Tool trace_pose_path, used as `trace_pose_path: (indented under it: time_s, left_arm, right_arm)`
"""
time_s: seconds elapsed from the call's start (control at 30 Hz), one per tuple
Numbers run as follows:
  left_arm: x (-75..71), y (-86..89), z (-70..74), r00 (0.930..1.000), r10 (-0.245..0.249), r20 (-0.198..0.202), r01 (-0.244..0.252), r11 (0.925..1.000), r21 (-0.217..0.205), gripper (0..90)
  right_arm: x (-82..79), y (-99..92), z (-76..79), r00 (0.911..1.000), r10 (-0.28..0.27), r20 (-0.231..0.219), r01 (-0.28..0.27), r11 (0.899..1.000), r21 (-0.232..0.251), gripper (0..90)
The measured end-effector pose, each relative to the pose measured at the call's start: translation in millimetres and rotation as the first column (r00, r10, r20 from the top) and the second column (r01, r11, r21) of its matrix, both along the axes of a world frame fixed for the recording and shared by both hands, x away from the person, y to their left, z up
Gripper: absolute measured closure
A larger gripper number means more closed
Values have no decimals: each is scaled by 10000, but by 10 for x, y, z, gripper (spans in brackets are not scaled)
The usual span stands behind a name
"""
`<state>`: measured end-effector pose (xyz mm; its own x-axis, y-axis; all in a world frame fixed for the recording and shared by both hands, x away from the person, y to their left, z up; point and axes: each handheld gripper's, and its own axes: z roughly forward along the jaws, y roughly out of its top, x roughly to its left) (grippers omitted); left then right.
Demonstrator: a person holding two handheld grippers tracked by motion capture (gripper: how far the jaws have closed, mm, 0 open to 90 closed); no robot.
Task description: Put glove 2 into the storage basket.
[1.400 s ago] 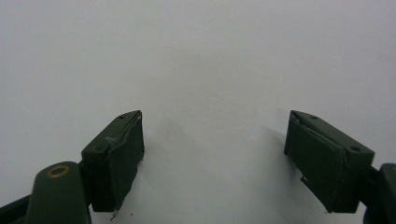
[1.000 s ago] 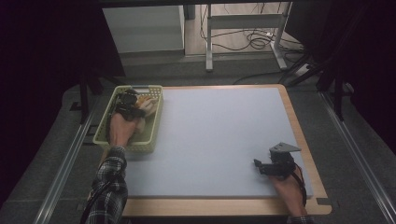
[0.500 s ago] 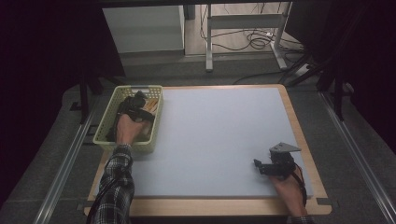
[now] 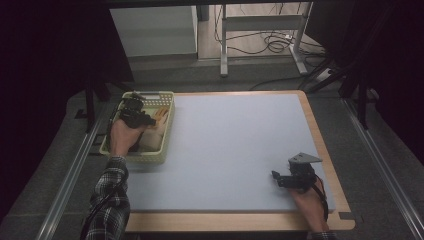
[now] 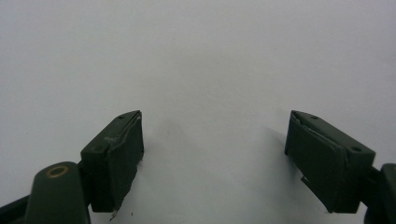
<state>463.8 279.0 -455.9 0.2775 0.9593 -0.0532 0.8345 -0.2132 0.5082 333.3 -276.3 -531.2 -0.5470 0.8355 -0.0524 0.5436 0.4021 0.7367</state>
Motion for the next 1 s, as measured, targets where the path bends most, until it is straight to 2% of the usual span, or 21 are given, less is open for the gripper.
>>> trace_pose_path:
  time_s: [0.07,0.13,0.23,0.33,0.53,0.73,0.83,0.87,1.0]
  left_arm:
    - [-5,17,-39,9999,147,-43,-146,9998,158,582]
    - [-6,36,-98,9995,312,-30,-311,9991,287,688]
    - [5,54,-172,9990,405,-187,-397,9983,428,791]
    - [26,68,-238,9981,501,-349,-479,9969,631,822]
    - [66,81,-323,9965,650,-518,-621,9965,568,844]
    - [130,-24,-355,9973,430,-590,-403,9982,455,860]
    - [155,-105,-357,9978,191,-632,-179,9996,201,874]
    - [161,-126,-357,9975,140,-686,-123,9996,256,877]
    - [193,-104,-376,9966,244,-793,-224,9994,254,881]
  right_arm:
    - [0,0,0,10000,1,-2,-1,10000,5,192]
    - [1,-1,0,10000,-1,-4,1,10000,8,192]
    - [1,-1,0,10000,0,-3,0,10000,10,192]
    - [1,-1,0,10000,0,-3,0,10000,11,192]
    - [1,-1,0,10000,2,-3,-2,10000,13,192]
    - [1,-1,0,10000,0,-5,0,10000,16,192]
    - [1,-1,0,10000,-2,-6,2,10000,15,192]
    - [1,-2,0,10000,-2,-7,2,10000,16,192]
    - [1,-1,0,10000,2,-5,-2,10000,14,192]
